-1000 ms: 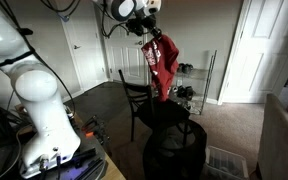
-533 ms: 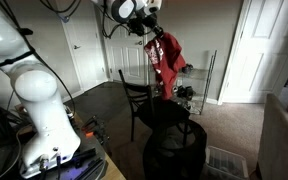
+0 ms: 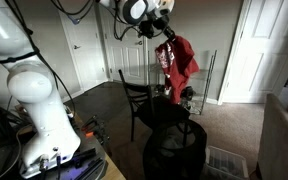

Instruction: Put the red clothing in the black laundry bag.

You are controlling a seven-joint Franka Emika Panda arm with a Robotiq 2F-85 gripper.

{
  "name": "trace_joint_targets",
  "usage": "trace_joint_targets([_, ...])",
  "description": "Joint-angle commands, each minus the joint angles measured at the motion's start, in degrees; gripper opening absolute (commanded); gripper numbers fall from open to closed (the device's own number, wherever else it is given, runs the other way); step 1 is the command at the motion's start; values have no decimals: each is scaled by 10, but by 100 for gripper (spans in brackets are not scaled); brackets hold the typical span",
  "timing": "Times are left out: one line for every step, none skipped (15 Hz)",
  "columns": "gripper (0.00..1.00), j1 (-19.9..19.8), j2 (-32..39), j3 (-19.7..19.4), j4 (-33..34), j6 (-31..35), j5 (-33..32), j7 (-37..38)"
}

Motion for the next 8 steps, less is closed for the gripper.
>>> trace_joint_targets([5, -63, 32, 13, 43, -24, -93, 93])
trace_joint_targets([5, -73, 31, 12, 48, -41, -118, 109])
trace_joint_targets([5, -78, 32, 10, 53, -54, -133, 119])
trace_joint_targets([5, -81, 30, 7, 61, -77, -140, 118])
trace_joint_targets([5, -84, 30, 7, 66, -92, -146, 122])
trace_joint_targets([5, -86, 29, 6, 74, -115, -151, 123])
trace_joint_targets([5, -72, 27, -6, 76, -139, -139, 110])
trace_joint_targets([5, -72, 25, -7, 79, -161, -144, 115])
